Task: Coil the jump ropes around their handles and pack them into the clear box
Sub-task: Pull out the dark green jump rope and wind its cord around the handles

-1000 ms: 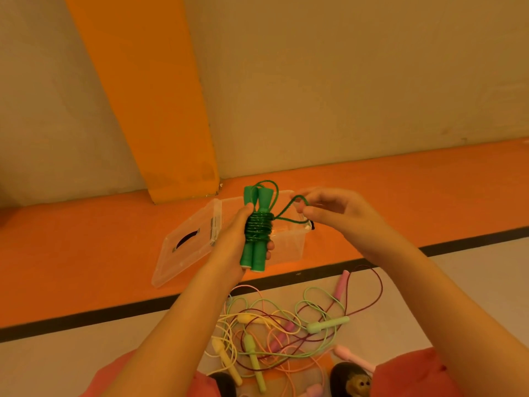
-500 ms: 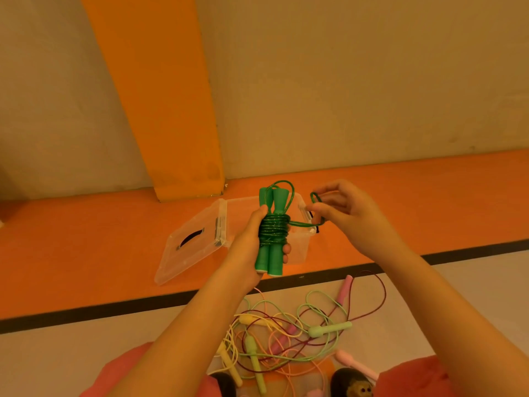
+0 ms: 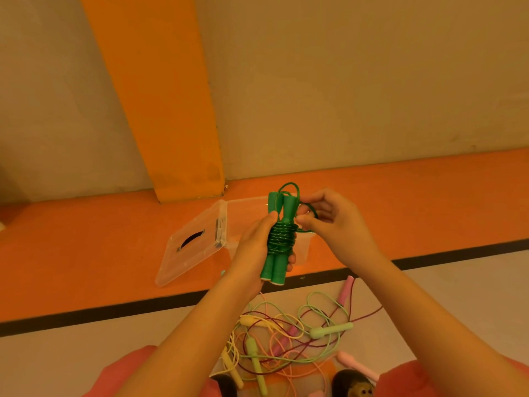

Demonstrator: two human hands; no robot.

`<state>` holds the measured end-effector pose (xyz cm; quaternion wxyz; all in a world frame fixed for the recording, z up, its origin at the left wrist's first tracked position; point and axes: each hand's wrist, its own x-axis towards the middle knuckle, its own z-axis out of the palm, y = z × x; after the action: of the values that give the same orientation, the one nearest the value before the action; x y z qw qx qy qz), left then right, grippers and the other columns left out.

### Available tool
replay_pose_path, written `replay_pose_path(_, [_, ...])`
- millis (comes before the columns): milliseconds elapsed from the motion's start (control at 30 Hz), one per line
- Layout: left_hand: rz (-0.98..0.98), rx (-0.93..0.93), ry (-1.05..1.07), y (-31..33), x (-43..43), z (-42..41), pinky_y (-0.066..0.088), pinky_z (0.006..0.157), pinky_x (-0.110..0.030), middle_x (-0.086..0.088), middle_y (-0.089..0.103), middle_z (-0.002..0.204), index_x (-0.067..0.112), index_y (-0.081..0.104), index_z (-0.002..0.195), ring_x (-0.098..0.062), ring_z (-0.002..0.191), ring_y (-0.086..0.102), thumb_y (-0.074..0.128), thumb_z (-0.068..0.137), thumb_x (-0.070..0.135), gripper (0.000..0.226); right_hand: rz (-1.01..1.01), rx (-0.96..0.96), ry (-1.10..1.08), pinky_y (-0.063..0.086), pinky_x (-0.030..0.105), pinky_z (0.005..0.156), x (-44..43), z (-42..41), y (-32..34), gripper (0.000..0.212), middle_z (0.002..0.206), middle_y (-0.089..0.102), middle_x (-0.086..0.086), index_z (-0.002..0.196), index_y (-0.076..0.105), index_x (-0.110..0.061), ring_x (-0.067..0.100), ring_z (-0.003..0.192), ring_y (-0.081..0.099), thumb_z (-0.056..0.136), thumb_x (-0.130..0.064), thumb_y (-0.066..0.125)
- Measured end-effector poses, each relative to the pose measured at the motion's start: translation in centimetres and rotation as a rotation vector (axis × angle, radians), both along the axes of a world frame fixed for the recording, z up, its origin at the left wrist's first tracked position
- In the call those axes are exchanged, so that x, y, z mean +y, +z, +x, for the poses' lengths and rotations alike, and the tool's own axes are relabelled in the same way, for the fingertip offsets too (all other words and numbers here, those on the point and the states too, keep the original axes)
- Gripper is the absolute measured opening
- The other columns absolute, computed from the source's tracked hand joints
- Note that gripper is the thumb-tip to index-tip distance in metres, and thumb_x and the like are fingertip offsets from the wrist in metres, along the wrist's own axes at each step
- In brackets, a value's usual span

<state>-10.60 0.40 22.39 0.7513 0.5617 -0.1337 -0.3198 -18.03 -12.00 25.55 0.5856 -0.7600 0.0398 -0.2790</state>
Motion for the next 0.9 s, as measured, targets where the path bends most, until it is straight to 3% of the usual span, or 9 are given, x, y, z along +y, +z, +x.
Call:
replay_pose_path(200, [0.017, 0.032, 0.038, -0.2, 0.0, -0.1, 0.046, 0.046, -0.028, -0.018, 0.062, 0.083, 0.006, 0.054, 0.114, -0.026, 0.049, 0.055, 0.053, 0.093, 0.042, 0.042, 0.007, 0.006, -0.024, 0.051, 0.023, 0.072, 0.8, 0.5, -0.7, 0.030, 0.083, 0.056, 0.003, 0.095, 0.053, -0.022, 0.008, 0.074, 0.055, 0.083, 0.003, 0.065])
replay_pose_path(333, [0.002, 0.043, 0.052, 0.1, 0.4, 0.2, 0.045, 0.045, -0.027, -0.016, 0.060, 0.076, 0.012, 0.061, 0.098, -0.025, 0.048, 0.054, 0.051, 0.095, 0.039, 0.029, -0.131, -0.018, 0.036, 0.046, 0.018, 0.073, 0.6, 0.4, -0.8, 0.040, 0.099, 0.050, 0.001, 0.101, 0.060, -0.025, 0.009, 0.074, 0.055, 0.080, 0.008, 0.065])
replay_pose_path(433, [0.000, 0.056, 0.052, 0.2, 0.5, 0.2, 0.045, 0.045, -0.026, -0.014, 0.060, 0.075, 0.010, 0.061, 0.101, -0.024, 0.047, 0.054, 0.049, 0.096, 0.039, 0.032, -0.267, -0.042, -0.044, 0.044, 0.017, 0.074, 1.0, 0.7, -1.6, 0.036, 0.096, 0.051, -0.004, 0.105, 0.058, -0.024, 0.003, 0.076, 0.054, 0.083, 0.003, 0.064])
replay_pose_path(533, [-0.008, 0.087, 0.019, 0.2, 0.5, 0.1, 0.044, 0.044, -0.025, -0.013, 0.058, 0.077, 0.007, 0.060, 0.105, -0.022, 0.046, 0.054, 0.047, 0.095, 0.043, 0.039, -0.094, -0.046, -0.139, 0.045, 0.024, 0.071, 1.4, 0.9, -1.6, 0.029, 0.085, 0.054, -0.005, 0.104, 0.045, -0.025, 0.003, 0.076, 0.053, 0.088, -0.006, 0.061])
replay_pose_path(633, [-0.043, 0.178, -0.019, 0.4, 0.5, 0.1, 0.043, 0.044, -0.023, -0.009, 0.058, 0.074, 0.008, 0.061, 0.100, -0.020, 0.045, 0.053, 0.045, 0.094, 0.046, 0.042, 0.157, -0.142, -0.245, 0.046, 0.016, 0.071, 1.3, 0.8, -1.0, 0.034, 0.087, 0.056, -0.005, 0.093, 0.037, -0.027, -0.001, 0.076, 0.056, 0.087, -0.006, 0.063])
replay_pose_path(700, [-0.063, 0.226, -0.035, 0.5, 0.6, 0.1, 0.042, 0.044, -0.022, -0.007, 0.058, 0.073, 0.009, 0.062, 0.095, -0.018, 0.045, 0.052, 0.044, 0.094, 0.048, 0.042, 0.162, -0.151, -0.296, 0.046, 0.015, 0.072, 1.2, 0.7, -0.8, 0.027, 0.088, 0.057, -0.006, 0.088, 0.042, -0.025, 0.003, 0.080, 0.058, 0.087, -0.009, 0.063])
replay_pose_path(900, [-0.062, 0.309, -0.037, 0.4, 0.5, -0.2, 0.042, 0.044, -0.020, -0.006, 0.060, 0.072, 0.011, 0.062, 0.090, -0.017, 0.044, 0.052, 0.044, 0.093, 0.049, 0.042, 0.062, -0.117, -0.183, 0.050, 0.039, 0.090, 1.6, 0.5, -0.9, 0.009, 0.102, 0.065, -0.003, 0.092, 0.054, -0.027, 0.015, 0.101, 0.062, 0.094, -0.019, 0.050])
